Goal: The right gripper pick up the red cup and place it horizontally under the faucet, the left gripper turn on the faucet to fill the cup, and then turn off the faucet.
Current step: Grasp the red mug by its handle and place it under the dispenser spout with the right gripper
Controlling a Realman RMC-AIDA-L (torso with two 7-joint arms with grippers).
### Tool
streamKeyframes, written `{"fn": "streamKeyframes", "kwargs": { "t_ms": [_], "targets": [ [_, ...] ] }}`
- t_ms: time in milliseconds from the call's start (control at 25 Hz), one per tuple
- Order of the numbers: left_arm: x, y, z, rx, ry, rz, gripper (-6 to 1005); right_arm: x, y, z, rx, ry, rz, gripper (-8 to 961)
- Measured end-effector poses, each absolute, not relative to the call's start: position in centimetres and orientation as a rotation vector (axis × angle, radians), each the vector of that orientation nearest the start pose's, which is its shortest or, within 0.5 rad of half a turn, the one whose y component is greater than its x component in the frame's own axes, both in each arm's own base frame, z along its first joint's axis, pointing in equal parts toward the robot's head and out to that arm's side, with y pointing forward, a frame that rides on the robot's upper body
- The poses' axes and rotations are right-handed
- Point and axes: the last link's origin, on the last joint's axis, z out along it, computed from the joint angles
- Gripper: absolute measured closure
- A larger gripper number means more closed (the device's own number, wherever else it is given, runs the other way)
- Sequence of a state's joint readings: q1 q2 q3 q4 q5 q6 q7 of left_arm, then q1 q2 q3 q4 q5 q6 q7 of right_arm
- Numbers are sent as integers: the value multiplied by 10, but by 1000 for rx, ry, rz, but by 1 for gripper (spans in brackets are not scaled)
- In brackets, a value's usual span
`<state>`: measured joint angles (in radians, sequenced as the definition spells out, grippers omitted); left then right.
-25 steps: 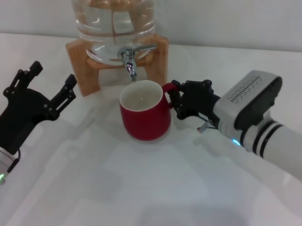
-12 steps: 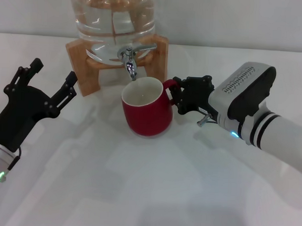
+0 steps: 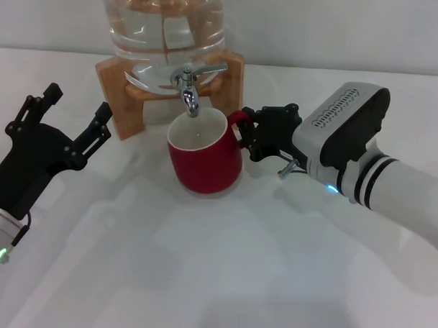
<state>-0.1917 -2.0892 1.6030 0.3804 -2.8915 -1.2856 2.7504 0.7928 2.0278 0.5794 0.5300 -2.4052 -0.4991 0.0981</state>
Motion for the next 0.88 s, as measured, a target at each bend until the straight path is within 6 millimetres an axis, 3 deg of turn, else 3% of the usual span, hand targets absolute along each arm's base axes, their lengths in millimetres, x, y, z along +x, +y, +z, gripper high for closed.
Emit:
{"fn": "streamKeyframes", "kwargs": {
  "t_ms": [880],
  "targets": [
    [-314,278,-13,-1812,-413,-891,127,161,392,-135,-2378,244,469,830]
  ]
}}
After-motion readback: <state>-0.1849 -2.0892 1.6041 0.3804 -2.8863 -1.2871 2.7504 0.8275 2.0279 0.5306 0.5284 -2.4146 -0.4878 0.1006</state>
